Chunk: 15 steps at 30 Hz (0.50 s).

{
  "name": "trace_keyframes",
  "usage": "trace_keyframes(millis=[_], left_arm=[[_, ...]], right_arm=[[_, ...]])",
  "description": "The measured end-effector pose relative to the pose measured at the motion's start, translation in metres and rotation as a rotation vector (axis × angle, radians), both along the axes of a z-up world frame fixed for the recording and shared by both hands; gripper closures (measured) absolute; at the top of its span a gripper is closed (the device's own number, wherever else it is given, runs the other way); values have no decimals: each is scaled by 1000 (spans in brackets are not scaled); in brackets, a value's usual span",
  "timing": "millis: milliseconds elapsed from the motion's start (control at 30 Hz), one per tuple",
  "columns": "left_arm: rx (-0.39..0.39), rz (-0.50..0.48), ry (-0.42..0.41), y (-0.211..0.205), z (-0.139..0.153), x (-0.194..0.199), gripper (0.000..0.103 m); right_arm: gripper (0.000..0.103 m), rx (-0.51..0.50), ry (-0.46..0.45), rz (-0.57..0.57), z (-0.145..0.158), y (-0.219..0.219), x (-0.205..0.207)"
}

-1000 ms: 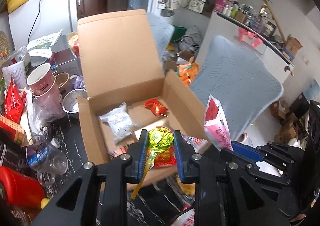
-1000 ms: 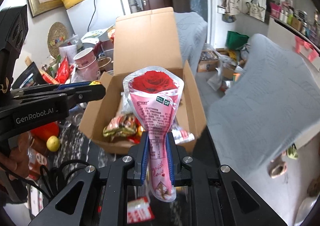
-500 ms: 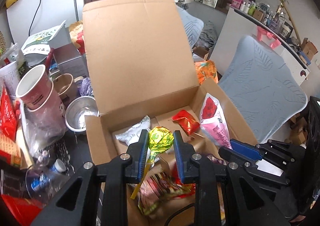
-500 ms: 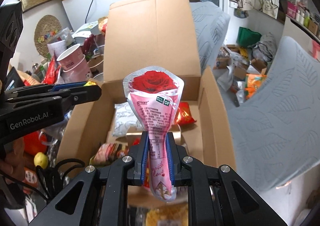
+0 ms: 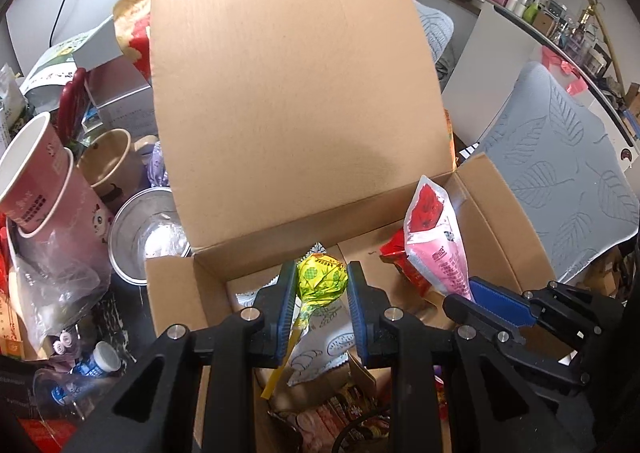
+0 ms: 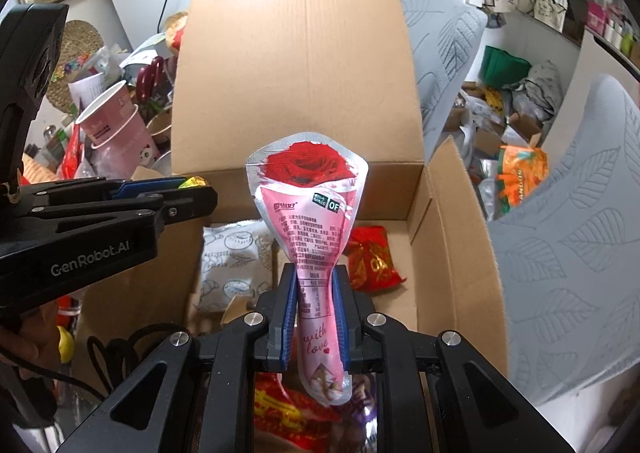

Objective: Organize snacks
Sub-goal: 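Carry the lollipop and rose packet over the open box with both tools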

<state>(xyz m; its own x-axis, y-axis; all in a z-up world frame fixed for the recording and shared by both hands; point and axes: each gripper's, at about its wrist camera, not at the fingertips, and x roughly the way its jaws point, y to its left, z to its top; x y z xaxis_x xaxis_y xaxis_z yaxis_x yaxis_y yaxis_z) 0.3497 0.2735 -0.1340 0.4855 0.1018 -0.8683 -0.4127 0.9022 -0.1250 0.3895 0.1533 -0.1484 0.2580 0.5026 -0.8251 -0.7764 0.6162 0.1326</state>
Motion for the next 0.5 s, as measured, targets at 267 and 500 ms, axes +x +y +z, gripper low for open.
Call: trace_keyframes(millis=[267,500], left_arm=[[-26,22,47,2,-14,6,78],[-59,12,121,-2,-27,12,78]], right_arm=[[84,-24,55,-14,-15,4,9],[75,-46,100,-4,-23,4,12]])
